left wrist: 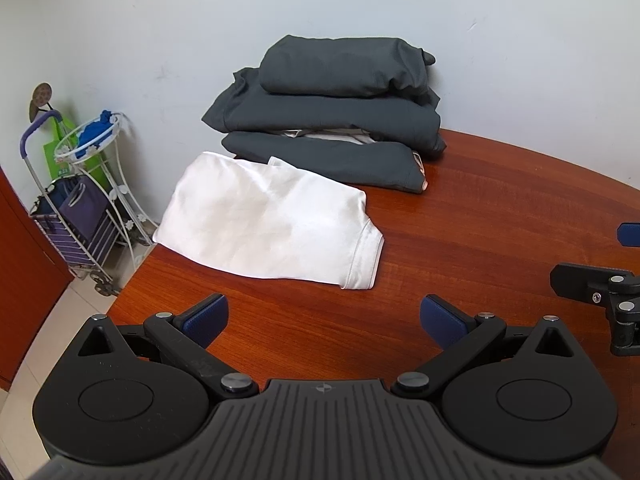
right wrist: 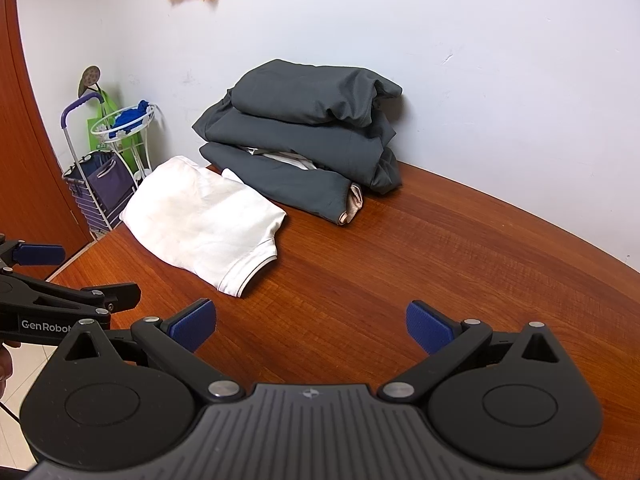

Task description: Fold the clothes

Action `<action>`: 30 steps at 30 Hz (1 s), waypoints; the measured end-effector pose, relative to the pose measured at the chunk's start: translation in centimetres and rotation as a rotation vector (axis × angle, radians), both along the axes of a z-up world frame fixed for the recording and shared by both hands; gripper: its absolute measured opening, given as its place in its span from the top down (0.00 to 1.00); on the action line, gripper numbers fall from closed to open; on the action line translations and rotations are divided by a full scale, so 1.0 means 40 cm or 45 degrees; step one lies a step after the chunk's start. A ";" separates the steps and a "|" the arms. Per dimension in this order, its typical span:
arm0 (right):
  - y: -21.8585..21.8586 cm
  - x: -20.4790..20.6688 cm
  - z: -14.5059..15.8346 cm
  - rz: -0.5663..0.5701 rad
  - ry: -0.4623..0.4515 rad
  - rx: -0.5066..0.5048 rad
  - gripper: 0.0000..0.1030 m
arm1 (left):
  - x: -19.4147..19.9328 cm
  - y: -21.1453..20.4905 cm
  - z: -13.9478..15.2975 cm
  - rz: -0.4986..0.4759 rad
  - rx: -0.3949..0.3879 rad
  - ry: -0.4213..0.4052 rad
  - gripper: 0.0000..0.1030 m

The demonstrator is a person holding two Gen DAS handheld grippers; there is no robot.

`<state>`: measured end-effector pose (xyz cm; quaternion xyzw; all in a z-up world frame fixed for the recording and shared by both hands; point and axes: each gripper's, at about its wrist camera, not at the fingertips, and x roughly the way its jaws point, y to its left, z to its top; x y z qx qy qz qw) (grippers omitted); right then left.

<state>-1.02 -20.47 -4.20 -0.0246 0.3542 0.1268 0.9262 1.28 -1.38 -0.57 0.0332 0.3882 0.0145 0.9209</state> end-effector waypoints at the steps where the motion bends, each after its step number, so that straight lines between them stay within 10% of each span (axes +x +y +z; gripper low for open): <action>1: 0.001 -0.001 0.000 0.000 0.000 0.000 0.01 | 0.003 -0.002 0.000 0.001 0.000 0.001 0.00; 30: -0.008 -0.039 0.002 -0.017 0.003 -0.007 0.01 | -0.036 -0.026 0.010 -0.078 0.002 -0.030 0.00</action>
